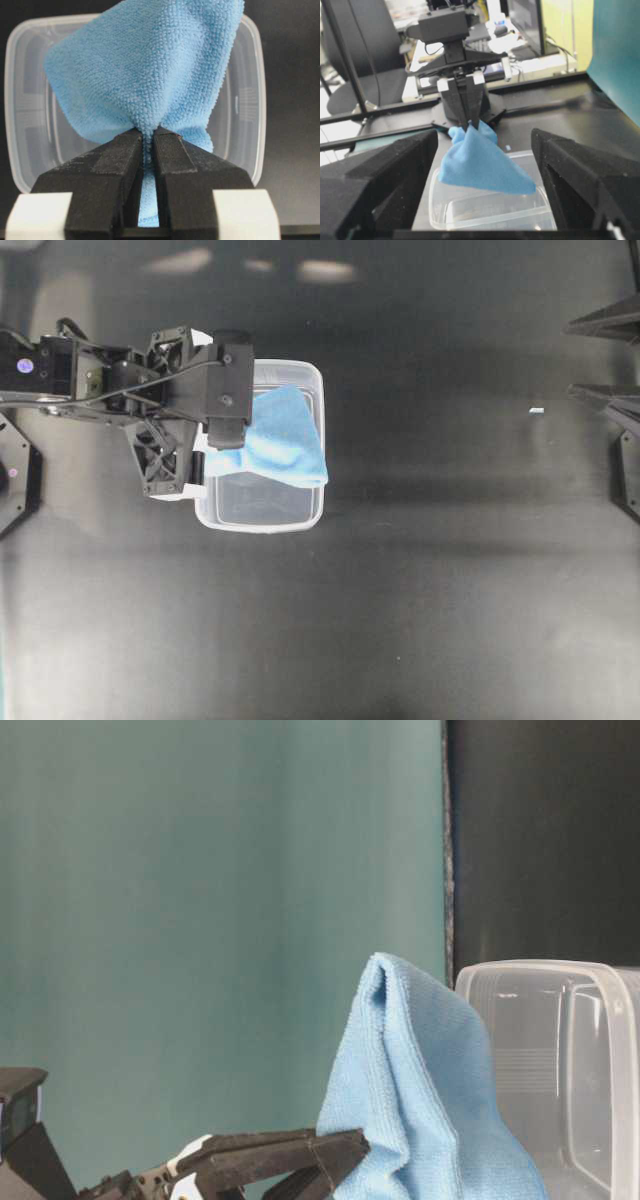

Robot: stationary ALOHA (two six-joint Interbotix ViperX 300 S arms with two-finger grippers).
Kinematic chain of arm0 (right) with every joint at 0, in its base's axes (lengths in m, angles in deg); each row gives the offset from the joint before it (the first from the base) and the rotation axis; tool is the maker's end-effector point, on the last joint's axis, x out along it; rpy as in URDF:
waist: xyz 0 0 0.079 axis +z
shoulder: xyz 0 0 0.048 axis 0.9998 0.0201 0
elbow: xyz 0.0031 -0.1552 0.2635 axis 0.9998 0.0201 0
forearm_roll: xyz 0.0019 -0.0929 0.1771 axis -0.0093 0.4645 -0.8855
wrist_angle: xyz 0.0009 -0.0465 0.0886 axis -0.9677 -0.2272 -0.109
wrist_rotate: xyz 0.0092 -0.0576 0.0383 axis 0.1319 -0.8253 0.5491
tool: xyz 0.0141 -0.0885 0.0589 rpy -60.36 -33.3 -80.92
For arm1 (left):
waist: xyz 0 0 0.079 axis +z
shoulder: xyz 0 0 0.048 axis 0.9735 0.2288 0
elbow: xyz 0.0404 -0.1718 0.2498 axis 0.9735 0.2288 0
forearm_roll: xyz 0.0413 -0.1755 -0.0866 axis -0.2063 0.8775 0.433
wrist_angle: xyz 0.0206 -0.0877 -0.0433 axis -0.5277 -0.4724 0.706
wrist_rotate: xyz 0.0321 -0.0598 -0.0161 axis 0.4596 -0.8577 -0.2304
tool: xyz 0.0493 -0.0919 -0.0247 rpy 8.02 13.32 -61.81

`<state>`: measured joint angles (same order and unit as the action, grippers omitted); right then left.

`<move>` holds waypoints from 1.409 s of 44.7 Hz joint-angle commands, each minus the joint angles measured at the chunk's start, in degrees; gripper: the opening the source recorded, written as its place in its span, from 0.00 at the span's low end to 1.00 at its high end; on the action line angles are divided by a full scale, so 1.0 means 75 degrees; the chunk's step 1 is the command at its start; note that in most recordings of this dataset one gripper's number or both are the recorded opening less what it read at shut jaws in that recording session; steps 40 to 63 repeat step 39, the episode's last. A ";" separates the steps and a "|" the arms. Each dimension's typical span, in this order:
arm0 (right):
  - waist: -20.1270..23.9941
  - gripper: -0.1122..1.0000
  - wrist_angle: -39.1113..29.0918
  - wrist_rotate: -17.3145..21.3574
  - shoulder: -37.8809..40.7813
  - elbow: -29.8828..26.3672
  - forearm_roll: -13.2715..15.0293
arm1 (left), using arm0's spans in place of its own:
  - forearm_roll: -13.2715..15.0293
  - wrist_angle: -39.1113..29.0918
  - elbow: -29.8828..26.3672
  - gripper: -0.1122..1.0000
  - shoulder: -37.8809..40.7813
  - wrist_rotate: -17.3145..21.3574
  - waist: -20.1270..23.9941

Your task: Place the blue towel into the container with the left arm.

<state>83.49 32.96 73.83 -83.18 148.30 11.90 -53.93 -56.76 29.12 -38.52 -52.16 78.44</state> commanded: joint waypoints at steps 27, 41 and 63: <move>-0.0047 0.73 0.0012 0.0023 0.0070 -0.0070 0.0000 | -0.0023 0.0293 0.0234 0.40 -0.0035 -0.0117 0.0070; -0.0047 0.73 0.0012 0.0035 0.0059 -0.0070 -0.0012 | -0.0023 0.0750 0.0082 0.90 -0.0070 -0.0129 -0.0047; -0.0047 0.73 0.0012 0.0035 0.0059 -0.0070 -0.0012 | -0.0023 0.0750 0.0082 0.90 -0.0070 -0.0129 -0.0047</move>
